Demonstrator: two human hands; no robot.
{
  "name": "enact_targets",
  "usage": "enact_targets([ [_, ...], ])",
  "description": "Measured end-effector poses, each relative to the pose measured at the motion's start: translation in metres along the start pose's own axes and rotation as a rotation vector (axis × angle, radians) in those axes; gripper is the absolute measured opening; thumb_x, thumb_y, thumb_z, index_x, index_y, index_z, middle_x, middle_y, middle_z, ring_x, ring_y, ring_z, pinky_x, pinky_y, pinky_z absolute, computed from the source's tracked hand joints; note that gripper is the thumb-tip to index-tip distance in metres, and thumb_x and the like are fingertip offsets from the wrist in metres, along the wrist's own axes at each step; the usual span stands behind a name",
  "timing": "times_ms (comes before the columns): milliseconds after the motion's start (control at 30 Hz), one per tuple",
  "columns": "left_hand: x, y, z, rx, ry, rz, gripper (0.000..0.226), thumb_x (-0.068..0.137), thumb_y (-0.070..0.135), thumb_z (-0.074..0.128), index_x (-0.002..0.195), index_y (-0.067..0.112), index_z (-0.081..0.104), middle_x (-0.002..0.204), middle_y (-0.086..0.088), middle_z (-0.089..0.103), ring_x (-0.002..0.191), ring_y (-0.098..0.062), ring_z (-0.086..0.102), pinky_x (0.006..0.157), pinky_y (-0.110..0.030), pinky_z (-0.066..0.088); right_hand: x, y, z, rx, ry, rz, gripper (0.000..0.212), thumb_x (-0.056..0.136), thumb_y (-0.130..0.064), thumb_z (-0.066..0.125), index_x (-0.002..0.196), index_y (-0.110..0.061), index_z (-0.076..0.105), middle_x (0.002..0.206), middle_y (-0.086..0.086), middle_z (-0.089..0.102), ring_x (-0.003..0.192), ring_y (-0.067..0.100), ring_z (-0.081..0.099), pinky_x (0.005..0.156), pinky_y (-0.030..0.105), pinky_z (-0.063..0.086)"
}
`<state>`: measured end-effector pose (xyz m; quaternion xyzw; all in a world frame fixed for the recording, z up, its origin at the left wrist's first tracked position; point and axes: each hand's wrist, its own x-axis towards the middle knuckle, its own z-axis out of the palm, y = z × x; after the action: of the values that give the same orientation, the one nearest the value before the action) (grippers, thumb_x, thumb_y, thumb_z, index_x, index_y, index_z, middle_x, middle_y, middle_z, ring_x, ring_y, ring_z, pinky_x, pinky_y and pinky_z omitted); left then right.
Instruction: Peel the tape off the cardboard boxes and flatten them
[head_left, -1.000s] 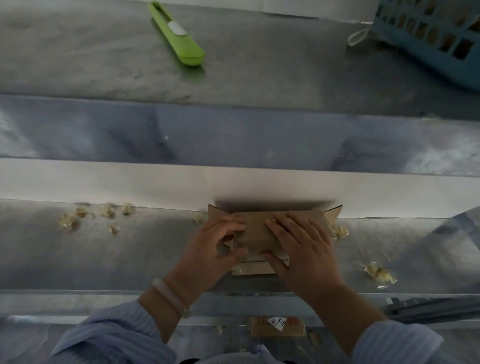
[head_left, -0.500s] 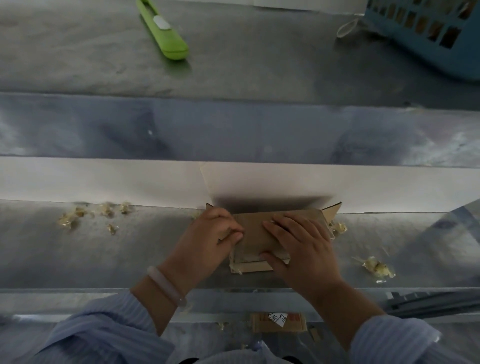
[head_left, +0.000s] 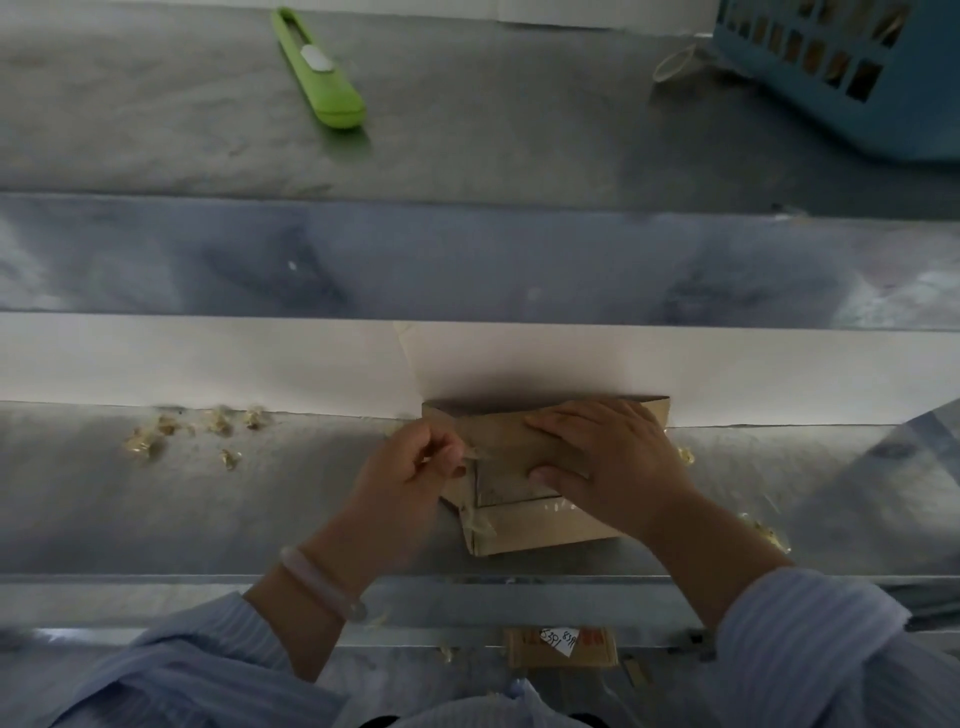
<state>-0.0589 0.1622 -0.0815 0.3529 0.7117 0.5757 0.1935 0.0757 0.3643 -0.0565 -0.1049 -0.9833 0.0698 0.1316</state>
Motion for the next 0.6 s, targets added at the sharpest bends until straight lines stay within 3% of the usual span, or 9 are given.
enact_targets([
  [67,0.001,0.0,-0.001,-0.101,0.011,-0.039,0.02,0.081,0.037,0.058,0.081,0.017,0.057,0.078,0.012,0.064,0.08,-0.011,0.064,0.086,-0.047,0.054,0.011,0.0,-0.009,0.051,-0.149,0.019,0.058,0.077,-0.072,0.045,0.125,-0.044,0.058,0.115,-0.02,0.064,0.109,0.009,0.057,0.095,0.033,0.04],
  [167,-0.002,0.006,0.0,-0.061,-0.021,-0.023,0.017,0.08,0.034,0.057,0.078,0.018,0.055,0.068,0.015,0.06,0.068,-0.004,0.056,0.072,-0.03,0.049,0.021,0.003,-0.014,0.159,-0.323,0.157,0.045,0.083,-0.068,0.052,0.12,-0.045,0.059,0.107,-0.018,0.065,0.101,0.011,0.058,0.09,0.032,0.046],
  [267,-0.007,0.0,0.004,0.072,-0.025,-0.053,0.014,0.076,0.039,0.058,0.073,0.025,0.058,0.061,0.018,0.057,0.058,0.0,0.048,0.059,-0.02,0.039,0.021,0.005,-0.004,0.187,-0.419,0.276,0.045,0.086,-0.065,0.053,0.125,-0.043,0.057,0.117,-0.016,0.062,0.109,0.014,0.057,0.092,0.031,0.044],
  [333,-0.01,-0.011,0.005,0.048,0.059,-0.146,0.011,0.081,0.028,0.067,0.07,0.026,0.064,0.063,0.016,0.061,0.062,-0.001,0.052,0.065,-0.028,0.046,0.016,0.002,0.007,0.132,-0.369,0.334,0.049,0.088,-0.063,0.053,0.132,-0.042,0.053,0.127,-0.014,0.058,0.118,0.016,0.052,0.097,0.033,0.039],
  [433,-0.015,-0.025,-0.001,0.057,0.132,-0.246,0.026,0.08,0.006,0.074,0.071,0.03,0.067,0.067,0.006,0.065,0.071,-0.016,0.062,0.074,-0.045,0.055,0.006,-0.003,0.023,0.037,-0.199,0.286,0.046,0.09,-0.056,0.052,0.133,-0.039,0.051,0.134,-0.011,0.052,0.126,0.016,0.045,0.106,0.038,0.036],
  [533,-0.016,-0.027,-0.001,0.045,0.141,-0.304,0.029,0.072,0.013,0.082,0.086,0.03,0.062,0.067,-0.004,0.062,0.068,-0.028,0.061,0.071,-0.045,0.055,-0.007,-0.016,0.036,0.056,-0.042,0.146,0.031,0.092,-0.038,0.053,0.119,-0.034,0.065,0.12,-0.01,0.062,0.112,0.019,0.055,0.098,0.039,0.044],
  [600,-0.012,-0.028,0.003,0.068,0.122,-0.317,0.031,0.074,0.021,0.082,0.092,0.036,0.062,0.063,0.002,0.059,0.066,-0.021,0.06,0.07,-0.041,0.055,-0.014,-0.026,0.043,0.126,-0.05,0.136,0.037,0.091,-0.04,0.044,0.119,-0.032,0.068,0.121,-0.011,0.064,0.113,0.018,0.056,0.098,0.039,0.047],
])
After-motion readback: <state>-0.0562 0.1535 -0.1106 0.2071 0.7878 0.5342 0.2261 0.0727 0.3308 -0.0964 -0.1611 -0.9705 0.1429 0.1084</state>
